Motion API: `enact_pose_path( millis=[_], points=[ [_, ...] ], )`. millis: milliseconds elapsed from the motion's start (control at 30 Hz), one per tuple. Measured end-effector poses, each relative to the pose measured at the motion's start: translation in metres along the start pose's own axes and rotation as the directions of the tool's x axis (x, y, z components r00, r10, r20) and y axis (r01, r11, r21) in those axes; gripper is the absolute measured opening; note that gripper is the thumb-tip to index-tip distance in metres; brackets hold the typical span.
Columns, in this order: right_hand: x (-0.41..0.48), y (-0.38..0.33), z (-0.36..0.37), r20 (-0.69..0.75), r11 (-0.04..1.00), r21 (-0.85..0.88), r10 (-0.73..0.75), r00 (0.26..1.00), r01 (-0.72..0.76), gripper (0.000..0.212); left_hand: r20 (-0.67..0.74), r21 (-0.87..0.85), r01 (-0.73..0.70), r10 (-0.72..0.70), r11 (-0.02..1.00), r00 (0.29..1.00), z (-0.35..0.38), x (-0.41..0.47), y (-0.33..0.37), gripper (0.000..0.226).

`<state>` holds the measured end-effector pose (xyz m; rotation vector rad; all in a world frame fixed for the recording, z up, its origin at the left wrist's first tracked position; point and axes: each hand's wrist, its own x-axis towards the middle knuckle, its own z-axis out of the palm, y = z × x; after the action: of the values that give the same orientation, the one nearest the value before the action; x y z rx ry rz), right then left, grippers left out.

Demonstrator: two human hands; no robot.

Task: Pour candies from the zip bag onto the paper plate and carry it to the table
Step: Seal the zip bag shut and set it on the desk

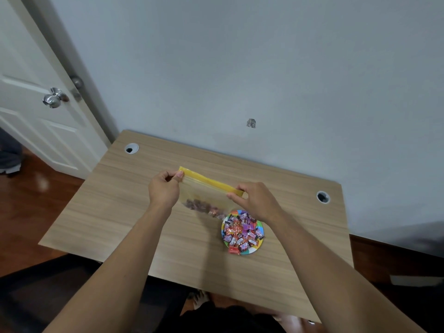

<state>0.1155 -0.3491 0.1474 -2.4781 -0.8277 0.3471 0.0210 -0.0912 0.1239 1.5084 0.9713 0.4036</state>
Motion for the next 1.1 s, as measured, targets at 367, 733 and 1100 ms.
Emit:
enact_pose_path(
  millis=[367, 733, 1100],
  points=[
    [0.001, -0.001, -0.004, 0.015, 0.999, -0.021, -0.034, 0.999, 0.034, 0.038, -0.015, -0.002, 0.045, -0.045, 0.999, 0.999, -0.016, 0.007, -0.009, 0.021],
    [0.021, -0.009, -0.009, 0.052, 0.986, -0.130, -0.095, 0.994, 0.101, 0.043, 0.003, 0.001, 0.049, -0.049, 0.999, 0.999, -0.030, 0.016, -0.009, 0.021],
    [0.037, -0.011, 0.001, 0.118, 0.984, -0.094, -0.143, 0.983, 0.155, 0.029, 0.226, 0.097, -0.053, 0.030, 0.994, 0.974, -0.063, 0.028, -0.011, 0.015]
  ],
)
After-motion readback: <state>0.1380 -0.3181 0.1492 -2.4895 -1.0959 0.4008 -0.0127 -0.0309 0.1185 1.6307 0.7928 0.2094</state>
